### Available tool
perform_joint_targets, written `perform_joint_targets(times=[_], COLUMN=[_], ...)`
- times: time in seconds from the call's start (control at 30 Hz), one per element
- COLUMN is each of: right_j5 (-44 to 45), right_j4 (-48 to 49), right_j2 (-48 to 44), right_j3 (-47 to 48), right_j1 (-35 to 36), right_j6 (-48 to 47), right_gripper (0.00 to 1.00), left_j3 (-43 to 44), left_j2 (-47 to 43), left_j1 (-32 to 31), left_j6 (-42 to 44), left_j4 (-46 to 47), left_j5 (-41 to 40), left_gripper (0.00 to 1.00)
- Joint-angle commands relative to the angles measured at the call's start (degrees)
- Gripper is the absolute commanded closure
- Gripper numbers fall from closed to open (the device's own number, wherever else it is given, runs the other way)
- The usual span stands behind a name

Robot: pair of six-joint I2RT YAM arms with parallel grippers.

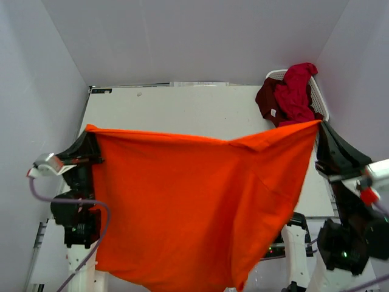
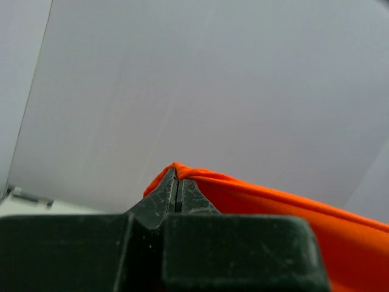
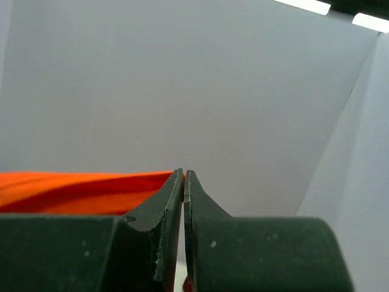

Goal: Fold and stack the t-shirts
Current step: Flatten out the tshirt

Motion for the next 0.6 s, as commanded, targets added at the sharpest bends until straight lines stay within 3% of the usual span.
perform_joint_targets(times=[0.0, 0.17, 0.3, 0.43, 0.57], right_j5=[-1.99, -2.71, -2.36, -2.01, 3.0], right_j4=[11.08, 19.43, 22.43, 23.67, 25.68], right_j2=[0.89, 4.48, 13.88, 27.14, 42.59], right_j3=[-12.37, -27.76, -31.12, -28.49, -24.46], right_j1=[-2.61, -3.84, -3.58, -1.48, 5.98], right_j6=[6.69, 10.65, 10.04, 7.76, 5.2], right_gripper=[0.92, 0.92, 0.92, 0.92, 0.92], left_j3=[-9.73, -21.95, -25.57, -23.31, -17.5], left_j2=[0.19, 2.91, 15.54, 42.9, 61.48], left_j1=[-0.04, -0.04, -0.04, -1.35, -2.77], left_j6=[-3.8, -9.33, -13.73, -14.53, -14.44], left_j4=[2.75, 10.1, 18.36, 31.91, 41.66], left_j5=[-6.91, -9.29, -12.1, -10.52, -12.36], left_gripper=[1.0, 1.0, 1.0, 1.0, 1.0])
